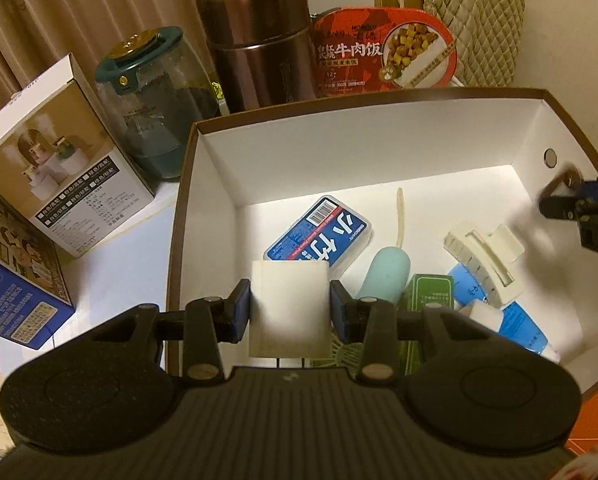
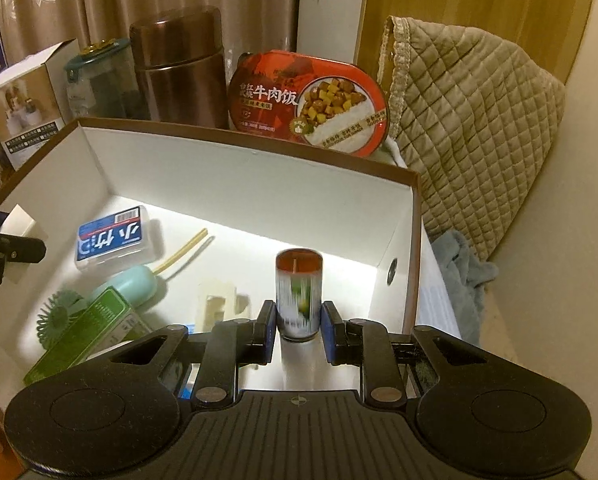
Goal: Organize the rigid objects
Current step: 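Carry the charger and dropper bottle over the brown box with both tools, then open both grippers to drop the charger and dropper bottle into the box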
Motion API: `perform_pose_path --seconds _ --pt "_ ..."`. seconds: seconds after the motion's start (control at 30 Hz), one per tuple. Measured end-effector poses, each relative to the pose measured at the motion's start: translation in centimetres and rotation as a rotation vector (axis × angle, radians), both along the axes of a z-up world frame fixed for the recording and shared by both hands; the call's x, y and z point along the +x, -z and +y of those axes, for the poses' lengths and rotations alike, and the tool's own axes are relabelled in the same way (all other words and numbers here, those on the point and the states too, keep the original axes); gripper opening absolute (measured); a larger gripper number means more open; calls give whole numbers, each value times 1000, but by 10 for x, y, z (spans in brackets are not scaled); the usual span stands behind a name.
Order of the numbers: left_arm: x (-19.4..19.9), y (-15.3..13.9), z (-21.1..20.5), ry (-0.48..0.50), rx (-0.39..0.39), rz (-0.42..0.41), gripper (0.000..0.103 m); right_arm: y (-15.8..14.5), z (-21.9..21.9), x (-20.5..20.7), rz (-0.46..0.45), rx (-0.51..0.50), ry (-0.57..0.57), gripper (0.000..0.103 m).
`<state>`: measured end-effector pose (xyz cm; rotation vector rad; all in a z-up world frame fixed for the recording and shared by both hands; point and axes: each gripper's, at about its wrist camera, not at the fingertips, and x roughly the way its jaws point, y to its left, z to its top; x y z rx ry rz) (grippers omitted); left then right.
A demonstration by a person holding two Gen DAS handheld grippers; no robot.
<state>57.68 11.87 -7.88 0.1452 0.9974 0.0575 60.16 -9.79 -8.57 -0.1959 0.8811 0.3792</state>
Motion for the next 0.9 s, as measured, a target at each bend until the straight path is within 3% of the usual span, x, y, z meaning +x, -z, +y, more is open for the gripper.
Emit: perform_pose_path --seconds 0.3,0.47,0.63,0.77,0.9 --pt "5 4 2 4 8 15 36 -2 -6 8 1 44 -7 23" --pt "7 10 2 1 15 31 36 -4 -9 1 -14 66 -13 35" --pt "8 12 5 -13 20 29 37 -7 -15 -3 -17 108 -8 41" --pt "7 5 7 -11 26 9 50 -11 -17 -6 -18 124 -13 48" --pt "4 -1 7 -6 24 -7 51 -14 -19 -11 -27 130 -19 57"
